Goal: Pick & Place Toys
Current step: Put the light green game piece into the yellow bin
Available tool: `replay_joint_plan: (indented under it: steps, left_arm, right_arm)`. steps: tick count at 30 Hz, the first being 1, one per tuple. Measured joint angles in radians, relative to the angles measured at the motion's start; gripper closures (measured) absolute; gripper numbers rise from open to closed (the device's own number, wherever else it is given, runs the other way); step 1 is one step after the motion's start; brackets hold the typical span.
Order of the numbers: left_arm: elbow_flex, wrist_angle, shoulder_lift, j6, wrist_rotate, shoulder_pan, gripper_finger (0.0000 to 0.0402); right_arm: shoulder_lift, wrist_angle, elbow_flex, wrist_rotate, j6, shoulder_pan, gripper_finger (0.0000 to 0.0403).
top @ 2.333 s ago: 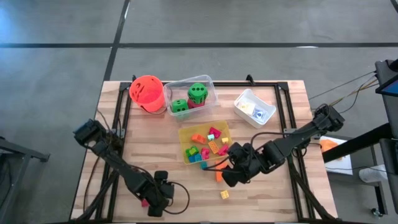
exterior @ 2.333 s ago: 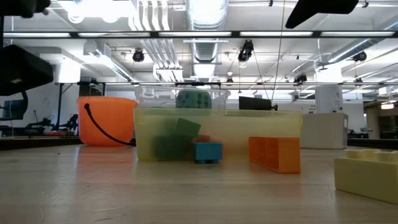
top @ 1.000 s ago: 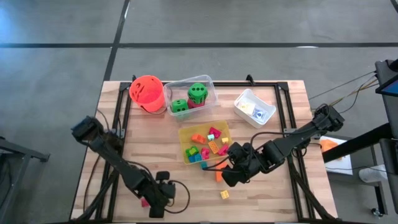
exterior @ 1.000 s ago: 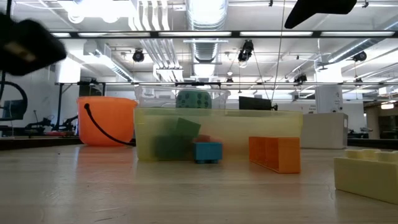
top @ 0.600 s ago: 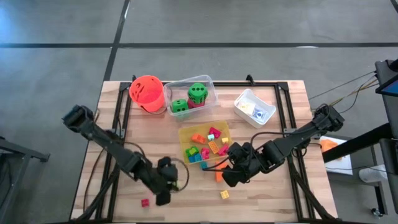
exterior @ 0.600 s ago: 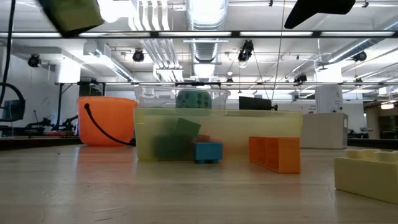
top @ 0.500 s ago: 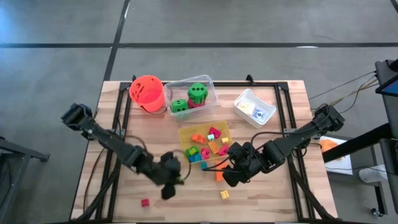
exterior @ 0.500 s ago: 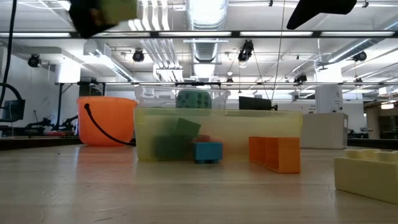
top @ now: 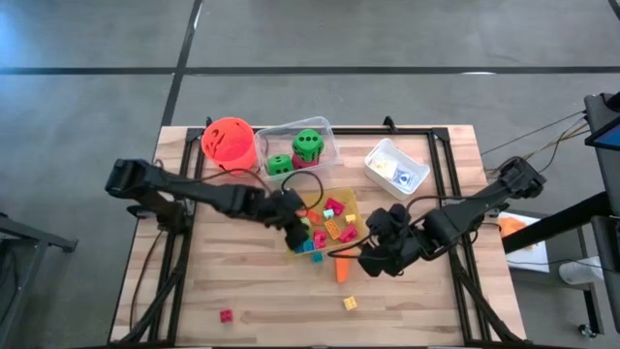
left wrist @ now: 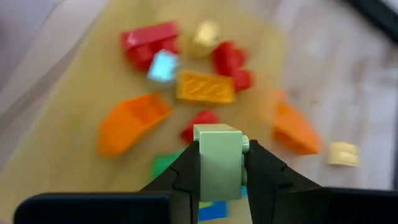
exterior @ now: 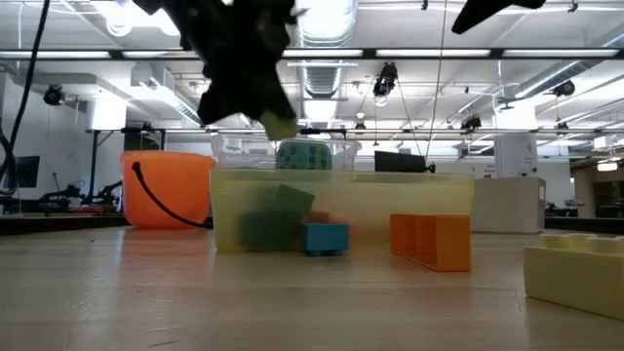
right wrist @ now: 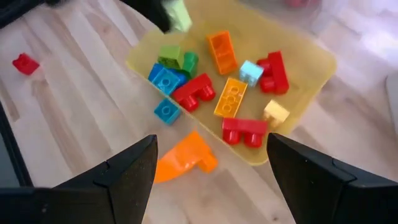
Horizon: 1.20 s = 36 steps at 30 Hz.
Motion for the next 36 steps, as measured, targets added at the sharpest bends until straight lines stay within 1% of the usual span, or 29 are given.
replay_joint_plan:
  steps: [3,7,16,22,29,36]
  left_arm:
    - [0.0,-0.061,0.022,-0.003,0.032,0.06,0.0325]
    - [0.0,-0.146,0.046,0.017,0.038,0.091,0.0325]
    - [0.002,-0.144,0.111,0.108,0.051,0.096,0.0325]
    - [0.048,-0.171,0.158,0.172,0.058,0.103,0.0325]
    - [0.081,-0.259,0.217,0.194,0.047,0.105,0.0325]
    - [0.087,-0.25,0.238,0.171,0.047,0.104,0.0325]
  right_arm:
    - [-0.02,-0.005,0.0,0.017,-0.034,0.0,0.0106]
    - [-0.033,-0.02,0.0,0.023,-0.044,0.0,0.0106]
    - [-0.03,-0.032,-0.018,0.044,-0.037,0.0,0.0106]
    - [-0.028,-0.032,-0.019,0.049,-0.003,0.0,0.0106]
    - [-0.028,-0.032,-0.03,0.049,0.001,0.0,0.0106]
    - [-0.028,-0.025,-0.058,0.048,0.012,0.0,0.0106]
